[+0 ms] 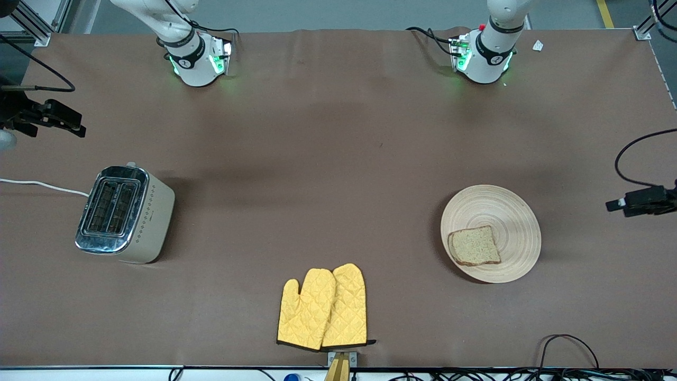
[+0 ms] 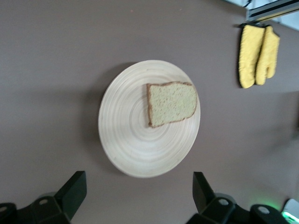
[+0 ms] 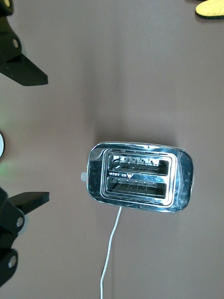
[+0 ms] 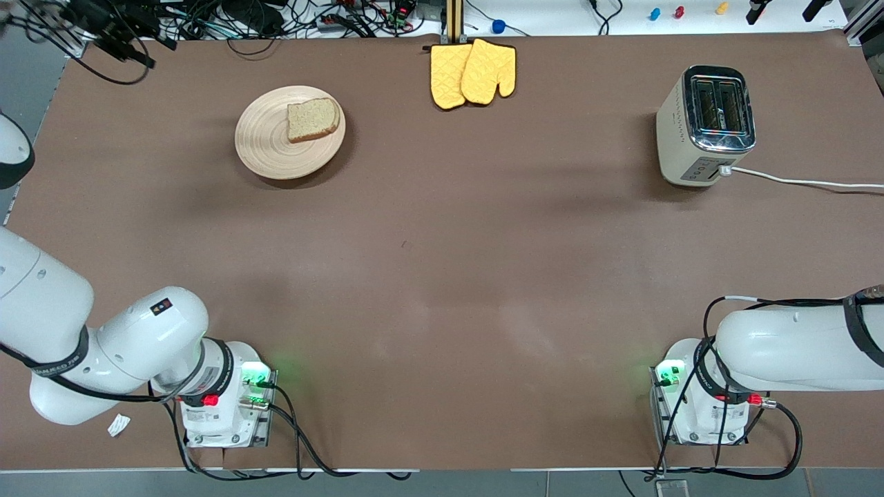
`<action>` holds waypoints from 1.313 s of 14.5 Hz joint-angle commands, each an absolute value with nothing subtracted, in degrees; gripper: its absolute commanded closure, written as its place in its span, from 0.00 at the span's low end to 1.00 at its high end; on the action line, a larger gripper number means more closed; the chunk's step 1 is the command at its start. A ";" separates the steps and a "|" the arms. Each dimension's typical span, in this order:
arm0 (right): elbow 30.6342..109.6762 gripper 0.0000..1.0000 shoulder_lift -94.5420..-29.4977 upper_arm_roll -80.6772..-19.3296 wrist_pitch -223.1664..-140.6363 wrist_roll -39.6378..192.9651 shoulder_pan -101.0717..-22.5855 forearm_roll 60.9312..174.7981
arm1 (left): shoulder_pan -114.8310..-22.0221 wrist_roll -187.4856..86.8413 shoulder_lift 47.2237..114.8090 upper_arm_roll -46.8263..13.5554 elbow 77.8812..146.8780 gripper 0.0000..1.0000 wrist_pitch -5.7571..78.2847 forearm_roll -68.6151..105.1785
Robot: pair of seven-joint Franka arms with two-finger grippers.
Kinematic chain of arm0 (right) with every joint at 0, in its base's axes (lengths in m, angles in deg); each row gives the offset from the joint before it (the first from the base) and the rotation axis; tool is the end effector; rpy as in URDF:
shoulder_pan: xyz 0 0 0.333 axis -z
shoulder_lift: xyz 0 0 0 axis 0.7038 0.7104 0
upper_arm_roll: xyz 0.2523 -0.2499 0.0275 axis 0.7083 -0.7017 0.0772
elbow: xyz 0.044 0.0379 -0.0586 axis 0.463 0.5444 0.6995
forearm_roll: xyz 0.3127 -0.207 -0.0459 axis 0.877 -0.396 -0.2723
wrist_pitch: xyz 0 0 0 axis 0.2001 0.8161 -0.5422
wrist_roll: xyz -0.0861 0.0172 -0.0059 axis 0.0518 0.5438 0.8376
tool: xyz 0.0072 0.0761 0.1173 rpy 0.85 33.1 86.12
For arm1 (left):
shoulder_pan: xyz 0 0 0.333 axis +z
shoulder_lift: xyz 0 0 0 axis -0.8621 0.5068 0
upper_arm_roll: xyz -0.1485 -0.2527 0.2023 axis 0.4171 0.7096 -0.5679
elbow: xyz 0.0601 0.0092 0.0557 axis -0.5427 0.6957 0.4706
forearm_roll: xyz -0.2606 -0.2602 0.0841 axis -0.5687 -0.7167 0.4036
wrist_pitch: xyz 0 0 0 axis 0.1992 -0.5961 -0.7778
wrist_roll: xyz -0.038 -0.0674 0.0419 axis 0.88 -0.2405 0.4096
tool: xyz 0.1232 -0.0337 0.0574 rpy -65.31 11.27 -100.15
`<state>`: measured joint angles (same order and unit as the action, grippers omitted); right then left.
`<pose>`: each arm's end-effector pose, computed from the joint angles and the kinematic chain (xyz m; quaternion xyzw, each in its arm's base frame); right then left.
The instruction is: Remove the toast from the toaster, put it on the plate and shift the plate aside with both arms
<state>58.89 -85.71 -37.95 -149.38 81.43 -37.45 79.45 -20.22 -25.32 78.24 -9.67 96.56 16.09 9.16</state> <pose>0.5227 -0.0100 0.6424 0.9991 -0.0047 -0.0396 0.0127 0.6305 0.1634 0.4835 0.9693 0.0008 0.0031 0.2460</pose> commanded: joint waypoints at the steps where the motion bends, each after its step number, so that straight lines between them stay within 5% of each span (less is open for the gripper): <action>1: 58.58 0.00 -85.66 -37.26 -148.90 81.96 -36.38 79.52 | -20.44 -32.16 70.97 -5.19 98.45 0.00 14.38 17.05; 7: 58.50 0.00 -85.49 -37.26 -148.90 81.96 -35.94 79.52 | -20.44 -48.69 64.89 7.56 98.45 0.00 10.78 31.91; 11: 58.50 0.00 -85.48 -37.26 -148.90 81.96 -35.85 79.52 | -20.35 -48.09 62.69 7.84 97.58 0.00 8.66 34.04; 13: 58.50 0.00 -85.48 -37.26 -148.99 81.96 -35.77 79.61 | -23.49 -47.83 61.20 5.40 95.55 0.00 8.22 35.00; 16: 58.50 0.00 -85.48 -37.26 -148.90 81.96 -35.59 79.61 | -40.78 -47.56 58.30 -10.65 95.55 0.00 5.07 37.12; 19: 58.50 0.00 -85.48 -37.26 -148.90 81.96 -35.59 79.61 | -49.86 -47.30 56.54 -19.65 96.07 0.00 1.82 35.11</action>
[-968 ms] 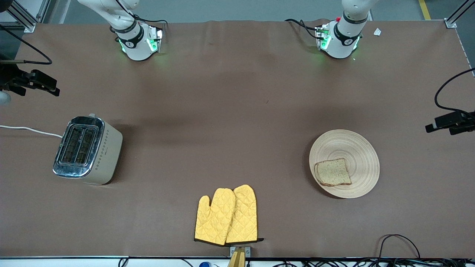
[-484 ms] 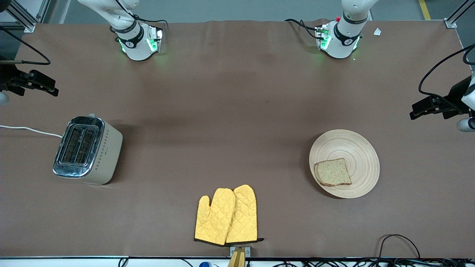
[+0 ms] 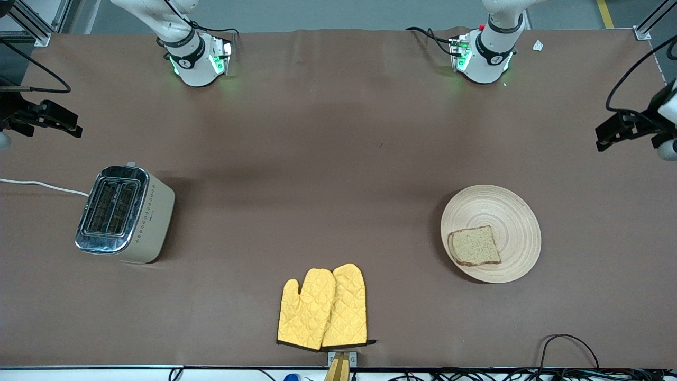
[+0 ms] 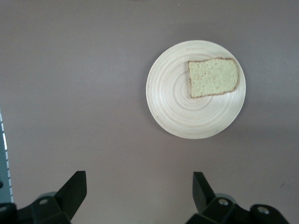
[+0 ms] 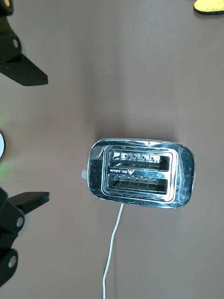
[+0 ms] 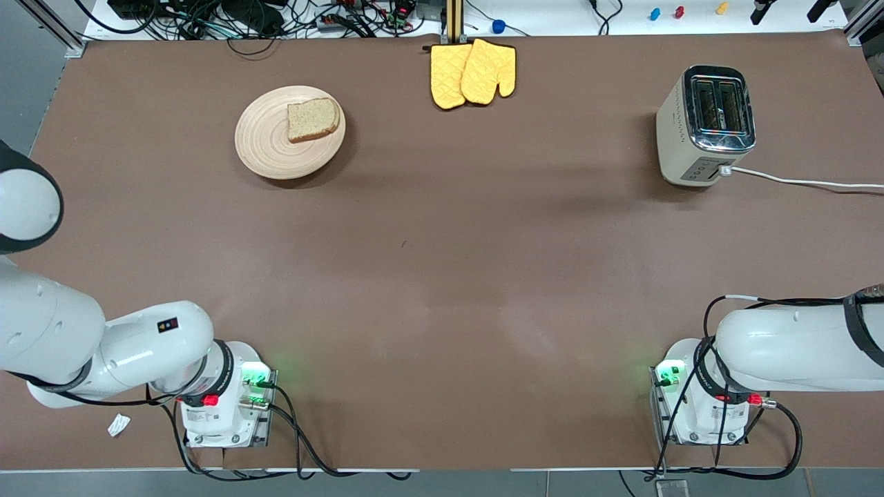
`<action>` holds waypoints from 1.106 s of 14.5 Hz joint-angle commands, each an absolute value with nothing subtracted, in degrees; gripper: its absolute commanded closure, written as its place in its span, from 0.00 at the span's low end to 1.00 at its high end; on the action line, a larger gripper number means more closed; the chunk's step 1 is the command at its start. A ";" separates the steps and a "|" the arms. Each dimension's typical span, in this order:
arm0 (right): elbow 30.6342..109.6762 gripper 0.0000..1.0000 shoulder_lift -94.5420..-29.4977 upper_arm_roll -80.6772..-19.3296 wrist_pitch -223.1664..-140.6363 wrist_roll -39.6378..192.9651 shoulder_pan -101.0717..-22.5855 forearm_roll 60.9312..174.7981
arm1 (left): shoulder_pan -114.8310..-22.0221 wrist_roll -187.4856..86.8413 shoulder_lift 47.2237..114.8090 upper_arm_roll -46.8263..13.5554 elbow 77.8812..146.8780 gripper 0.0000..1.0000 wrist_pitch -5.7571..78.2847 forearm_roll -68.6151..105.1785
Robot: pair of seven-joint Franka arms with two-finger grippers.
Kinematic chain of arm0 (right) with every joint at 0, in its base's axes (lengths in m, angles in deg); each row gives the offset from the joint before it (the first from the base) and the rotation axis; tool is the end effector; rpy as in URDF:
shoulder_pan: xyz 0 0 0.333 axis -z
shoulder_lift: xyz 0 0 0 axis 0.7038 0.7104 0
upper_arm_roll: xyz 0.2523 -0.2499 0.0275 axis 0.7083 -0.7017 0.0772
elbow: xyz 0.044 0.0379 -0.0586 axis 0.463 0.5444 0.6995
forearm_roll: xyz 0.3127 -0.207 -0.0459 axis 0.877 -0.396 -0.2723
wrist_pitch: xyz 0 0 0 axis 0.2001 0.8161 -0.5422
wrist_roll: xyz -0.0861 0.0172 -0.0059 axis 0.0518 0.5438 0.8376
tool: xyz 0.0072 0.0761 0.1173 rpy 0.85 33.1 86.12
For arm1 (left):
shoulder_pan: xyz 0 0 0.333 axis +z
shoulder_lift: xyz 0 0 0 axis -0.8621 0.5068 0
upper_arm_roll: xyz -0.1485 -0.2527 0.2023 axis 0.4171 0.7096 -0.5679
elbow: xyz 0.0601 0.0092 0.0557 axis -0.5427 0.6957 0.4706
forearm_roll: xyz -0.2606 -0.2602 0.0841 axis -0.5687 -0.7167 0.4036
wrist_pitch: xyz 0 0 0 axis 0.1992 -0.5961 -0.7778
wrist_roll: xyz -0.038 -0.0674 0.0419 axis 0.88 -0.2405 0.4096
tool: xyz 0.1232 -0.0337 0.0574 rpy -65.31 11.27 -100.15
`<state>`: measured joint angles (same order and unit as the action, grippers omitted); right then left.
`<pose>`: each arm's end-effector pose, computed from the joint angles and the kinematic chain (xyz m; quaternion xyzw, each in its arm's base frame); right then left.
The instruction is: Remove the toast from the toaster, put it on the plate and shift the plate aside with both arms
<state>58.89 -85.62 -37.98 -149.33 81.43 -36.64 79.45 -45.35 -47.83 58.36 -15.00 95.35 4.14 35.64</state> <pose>0.5229 -0.0177 0.6415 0.9990 -0.0120 -0.0409 0.0123 0.5470 -0.0268 0.6575 -0.9979 0.0084 -0.0007 0.0641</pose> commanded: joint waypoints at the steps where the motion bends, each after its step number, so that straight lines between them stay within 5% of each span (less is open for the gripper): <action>1: 58.50 0.00 -85.48 -37.26 -148.90 81.96 -35.59 79.61 | -51.97 -47.30 56.02 -21.50 96.16 0.00 1.20 33.88; 10: 58.50 0.00 -85.48 -37.26 -148.99 81.96 -35.59 79.61 | -61.65 -48.35 45.47 -30.04 110.64 0.00 7.33 27.45; 16: 58.41 0.00 -85.48 -37.26 -148.99 81.96 -35.59 79.61 | -61.22 -48.09 49.67 -29.95 105.84 0.00 7.52 27.36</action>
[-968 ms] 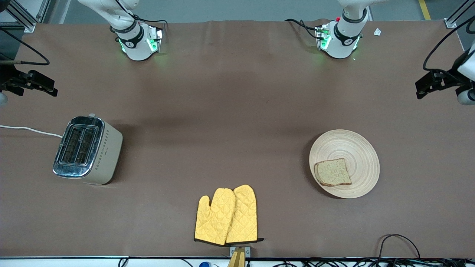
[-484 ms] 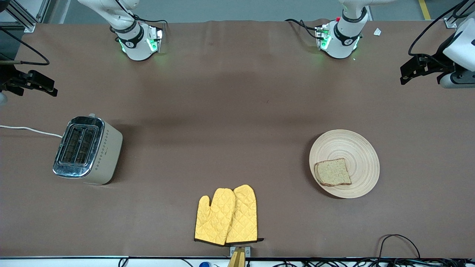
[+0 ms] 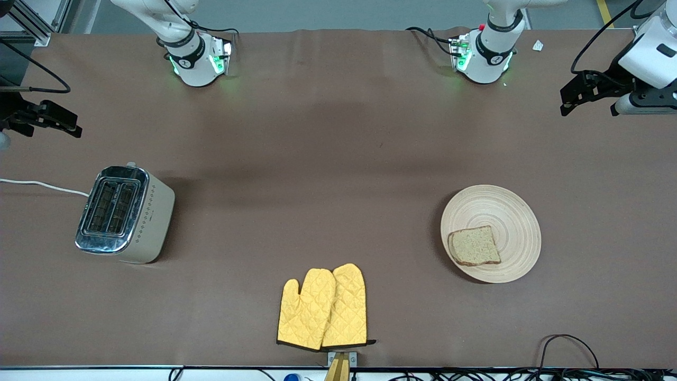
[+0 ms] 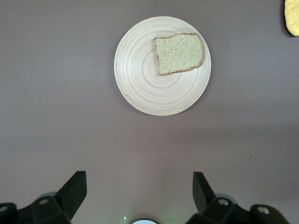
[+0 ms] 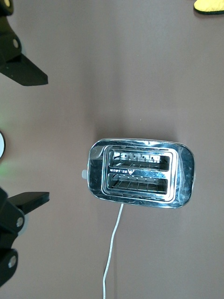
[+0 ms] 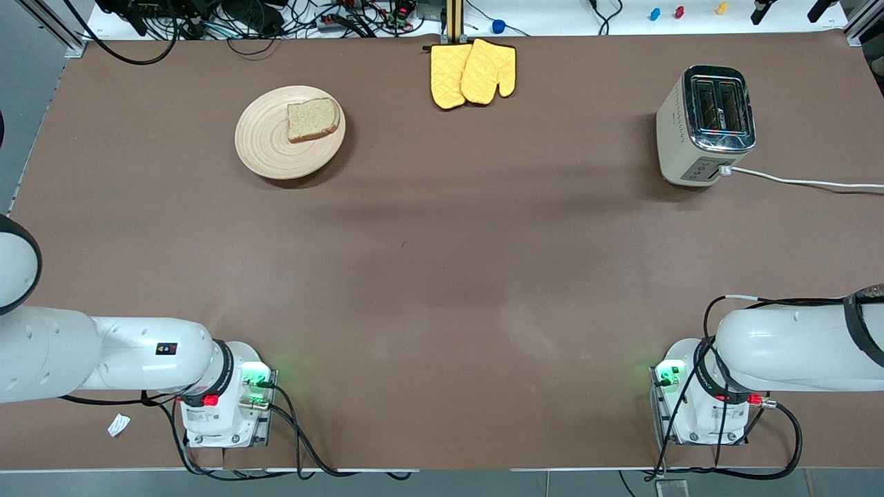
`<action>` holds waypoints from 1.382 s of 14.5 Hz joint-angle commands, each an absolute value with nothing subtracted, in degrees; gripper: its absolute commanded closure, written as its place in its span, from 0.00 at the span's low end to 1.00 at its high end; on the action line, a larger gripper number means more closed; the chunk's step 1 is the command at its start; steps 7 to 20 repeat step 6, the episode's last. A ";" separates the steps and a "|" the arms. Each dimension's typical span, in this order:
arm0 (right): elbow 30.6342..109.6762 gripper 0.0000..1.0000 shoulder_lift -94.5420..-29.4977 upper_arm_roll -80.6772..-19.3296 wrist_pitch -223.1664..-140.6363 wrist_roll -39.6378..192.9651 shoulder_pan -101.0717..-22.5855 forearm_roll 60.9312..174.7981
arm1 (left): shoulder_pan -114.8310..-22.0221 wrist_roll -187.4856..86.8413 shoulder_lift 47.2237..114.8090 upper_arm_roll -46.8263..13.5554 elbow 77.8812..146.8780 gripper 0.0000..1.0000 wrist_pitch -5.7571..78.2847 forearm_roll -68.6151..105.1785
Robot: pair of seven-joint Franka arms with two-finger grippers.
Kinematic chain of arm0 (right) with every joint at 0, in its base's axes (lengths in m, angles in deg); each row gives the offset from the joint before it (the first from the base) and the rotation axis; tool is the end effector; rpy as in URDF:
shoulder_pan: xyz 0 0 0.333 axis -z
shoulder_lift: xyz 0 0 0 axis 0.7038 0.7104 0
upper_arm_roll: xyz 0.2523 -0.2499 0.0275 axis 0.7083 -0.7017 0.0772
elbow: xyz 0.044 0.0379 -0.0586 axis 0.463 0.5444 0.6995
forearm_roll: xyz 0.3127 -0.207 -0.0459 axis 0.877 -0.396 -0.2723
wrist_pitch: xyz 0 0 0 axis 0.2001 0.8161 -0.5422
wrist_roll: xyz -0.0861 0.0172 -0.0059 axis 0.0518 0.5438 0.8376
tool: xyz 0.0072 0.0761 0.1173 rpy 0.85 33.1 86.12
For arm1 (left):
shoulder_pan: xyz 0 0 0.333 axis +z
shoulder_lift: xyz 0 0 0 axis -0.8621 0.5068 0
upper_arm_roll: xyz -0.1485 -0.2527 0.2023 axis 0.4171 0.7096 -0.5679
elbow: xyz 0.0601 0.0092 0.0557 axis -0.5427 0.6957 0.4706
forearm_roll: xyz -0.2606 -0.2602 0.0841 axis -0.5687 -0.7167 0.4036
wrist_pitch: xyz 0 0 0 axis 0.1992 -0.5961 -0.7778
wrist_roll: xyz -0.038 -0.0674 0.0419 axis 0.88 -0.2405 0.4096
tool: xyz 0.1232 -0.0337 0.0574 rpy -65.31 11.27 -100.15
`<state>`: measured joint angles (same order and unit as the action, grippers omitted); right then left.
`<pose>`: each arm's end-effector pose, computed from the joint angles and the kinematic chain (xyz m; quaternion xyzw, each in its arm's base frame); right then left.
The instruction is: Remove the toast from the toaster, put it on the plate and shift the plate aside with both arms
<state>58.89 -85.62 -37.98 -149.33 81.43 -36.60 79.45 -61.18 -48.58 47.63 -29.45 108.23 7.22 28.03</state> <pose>0.5228 -0.0181 0.6415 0.9990 -0.0124 -0.0409 0.0123 0.4834 -0.0616 0.6548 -0.9997 0.0198 -0.0030 0.0128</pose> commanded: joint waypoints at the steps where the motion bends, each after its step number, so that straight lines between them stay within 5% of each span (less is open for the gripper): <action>1: 58.41 0.00 -85.48 -37.26 -148.99 81.96 -35.59 79.61 | -61.22 -48.00 50.20 -29.95 105.31 0.00 7.52 27.36; 20: 58.41 0.00 -85.48 -37.26 -148.90 81.96 -35.68 79.61 | -61.31 -47.56 50.39 -29.86 105.22 0.00 7.43 27.27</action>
